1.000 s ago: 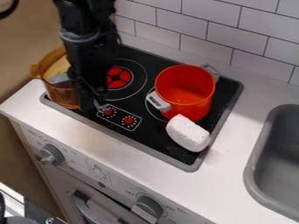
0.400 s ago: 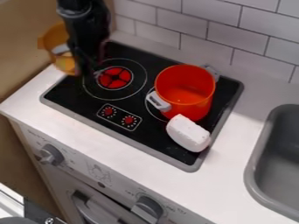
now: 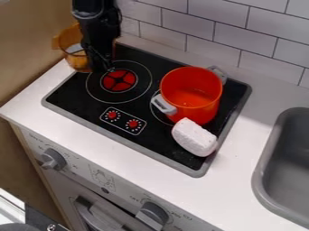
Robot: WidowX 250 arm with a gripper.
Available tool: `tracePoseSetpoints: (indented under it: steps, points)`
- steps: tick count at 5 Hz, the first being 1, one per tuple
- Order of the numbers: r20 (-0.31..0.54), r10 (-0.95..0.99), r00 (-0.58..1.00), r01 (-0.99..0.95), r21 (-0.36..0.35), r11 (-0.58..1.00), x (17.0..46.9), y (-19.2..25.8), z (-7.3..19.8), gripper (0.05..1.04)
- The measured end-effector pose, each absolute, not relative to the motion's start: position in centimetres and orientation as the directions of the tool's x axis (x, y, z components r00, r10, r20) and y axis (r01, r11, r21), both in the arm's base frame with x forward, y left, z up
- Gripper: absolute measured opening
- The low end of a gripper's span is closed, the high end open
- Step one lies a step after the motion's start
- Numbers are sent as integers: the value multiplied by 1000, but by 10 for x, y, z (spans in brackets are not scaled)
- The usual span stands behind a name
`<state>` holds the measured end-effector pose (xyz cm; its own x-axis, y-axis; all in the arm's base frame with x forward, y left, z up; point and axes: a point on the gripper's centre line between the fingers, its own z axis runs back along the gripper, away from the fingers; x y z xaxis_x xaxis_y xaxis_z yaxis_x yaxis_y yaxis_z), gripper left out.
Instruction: Moved the pot from between of the left and right burner to the left burner
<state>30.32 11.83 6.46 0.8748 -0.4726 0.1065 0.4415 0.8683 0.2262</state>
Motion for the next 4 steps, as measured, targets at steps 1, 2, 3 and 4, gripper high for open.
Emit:
tracePoseSetpoints:
  steps: [1, 2, 3, 4]
  points:
    - [109, -451, 886, 419, 229, 878, 305, 106, 61, 62]
    - [113, -447, 887, 417, 218, 882, 304, 93, 56, 62]
    - [130, -441, 888, 406, 227, 885, 306, 85, 53, 87]
    - [143, -435, 889, 396, 235, 888, 309, 84, 50, 247]
